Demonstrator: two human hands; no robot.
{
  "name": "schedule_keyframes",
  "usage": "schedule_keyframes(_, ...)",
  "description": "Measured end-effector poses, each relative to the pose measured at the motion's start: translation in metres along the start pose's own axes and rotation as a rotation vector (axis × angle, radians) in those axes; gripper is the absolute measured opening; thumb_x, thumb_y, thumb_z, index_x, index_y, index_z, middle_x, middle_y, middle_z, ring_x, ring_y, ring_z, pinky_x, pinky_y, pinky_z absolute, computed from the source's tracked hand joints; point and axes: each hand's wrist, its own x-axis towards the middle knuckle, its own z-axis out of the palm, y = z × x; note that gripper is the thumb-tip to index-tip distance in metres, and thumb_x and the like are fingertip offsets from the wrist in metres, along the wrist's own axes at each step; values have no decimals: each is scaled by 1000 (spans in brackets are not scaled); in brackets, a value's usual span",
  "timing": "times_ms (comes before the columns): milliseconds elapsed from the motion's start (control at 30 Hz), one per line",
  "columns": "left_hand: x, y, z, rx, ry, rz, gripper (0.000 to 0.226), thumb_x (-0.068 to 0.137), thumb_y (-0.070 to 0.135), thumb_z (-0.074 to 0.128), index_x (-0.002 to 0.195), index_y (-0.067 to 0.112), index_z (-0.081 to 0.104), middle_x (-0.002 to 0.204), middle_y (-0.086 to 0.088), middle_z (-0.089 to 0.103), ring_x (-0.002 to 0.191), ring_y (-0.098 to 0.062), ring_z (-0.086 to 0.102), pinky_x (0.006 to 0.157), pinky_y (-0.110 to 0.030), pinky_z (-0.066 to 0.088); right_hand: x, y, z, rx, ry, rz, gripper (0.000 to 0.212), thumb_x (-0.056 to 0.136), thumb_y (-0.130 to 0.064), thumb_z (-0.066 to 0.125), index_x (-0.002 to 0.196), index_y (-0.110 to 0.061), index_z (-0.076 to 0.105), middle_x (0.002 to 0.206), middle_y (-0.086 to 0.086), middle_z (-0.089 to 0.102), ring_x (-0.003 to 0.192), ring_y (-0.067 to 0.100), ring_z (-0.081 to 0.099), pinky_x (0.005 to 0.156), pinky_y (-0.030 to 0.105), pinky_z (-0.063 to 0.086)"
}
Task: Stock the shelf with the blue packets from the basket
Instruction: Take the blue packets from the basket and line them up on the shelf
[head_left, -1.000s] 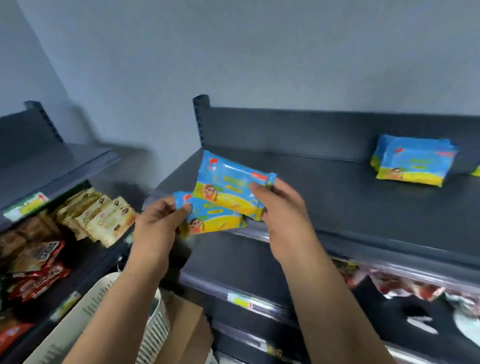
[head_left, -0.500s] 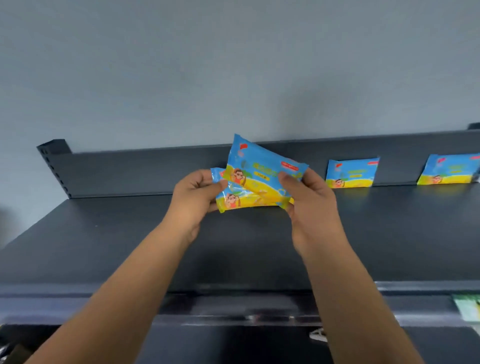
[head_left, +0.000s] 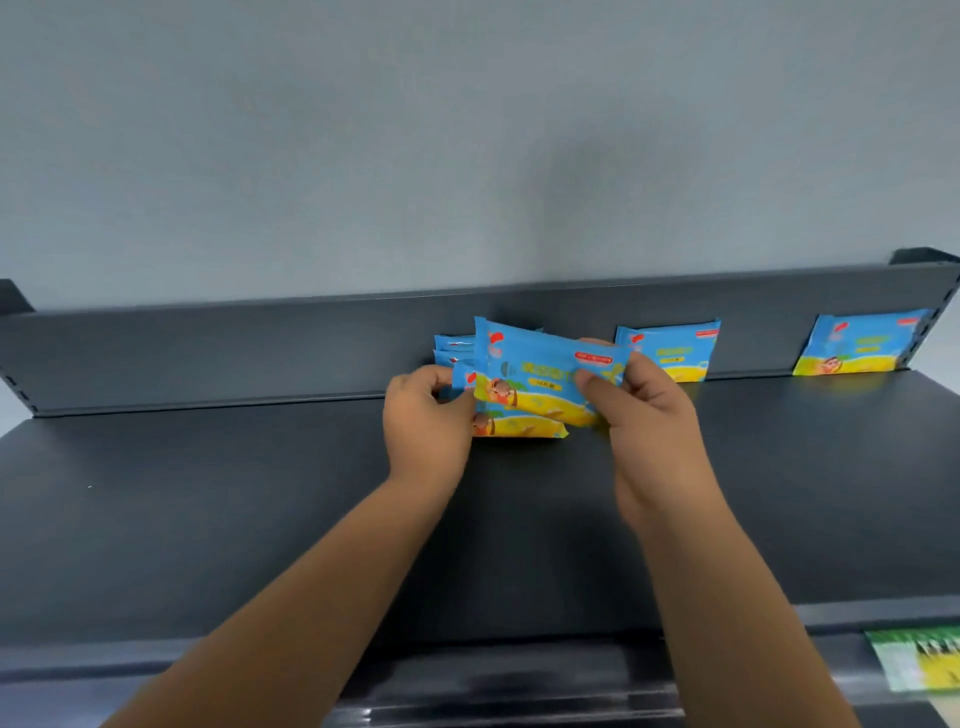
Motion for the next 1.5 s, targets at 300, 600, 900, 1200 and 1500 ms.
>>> schedule_keyframes(300, 5, -15, -14, 122, 27, -34, 8, 94, 22, 73, 93, 25, 66, 108, 5, 69, 97, -10, 69, 74, -27, 59, 19, 4, 4, -112, -25, 29, 14, 96, 0, 66, 96, -13, 71, 90, -7, 79, 88, 8, 76, 70, 15, 56)
schedule_keyframes(600, 2, -9, -22, 177, -59, -47, 31, 86, 1, 64, 91, 31, 60, 96, 12, 68, 90, -8, 66, 76, -35, 59, 21, 28, 9, -526, -34, 43, 16, 98, -16, 68, 109, -29, 68, 107, -13, 74, 95, 3, 72, 82, 28, 61)
schedule_keyframes(900, -7, -5, -17, -63, -15, -83, 13, 102, 25, 58, 98, 16, 66, 91, 4, 71, 85, -5, 71, 71, -28, 60, 19, 35, 16, -900, 95, -54, 32, 97, -31, 68, 127, -24, 61, 112, -6, 66, 101, 14, 64, 82, 34, 56)
schedule_keyframes(1200, -5, -7, -28, 65, -180, -48, 18, 94, 11, 65, 109, 20, 61, 103, 13, 67, 85, 14, 61, 60, -1, 45, 24, 34, 24, -968, 92, 38, 23, 101, -31, 64, 118, -19, 56, 102, -8, 60, 77, 3, 55, 58, 19, 43)
schedule_keyframes(1500, 0, -2, -38, 144, -258, -113, 23, 97, 18, 62, 120, 25, 61, 119, 9, 68, 96, 4, 64, 64, -6, 48, 21, 35, 42, -1049, 128, 85, 42, 98, -32, 62, 135, -14, 53, 127, 7, 58, 101, 20, 56, 83, 37, 51)
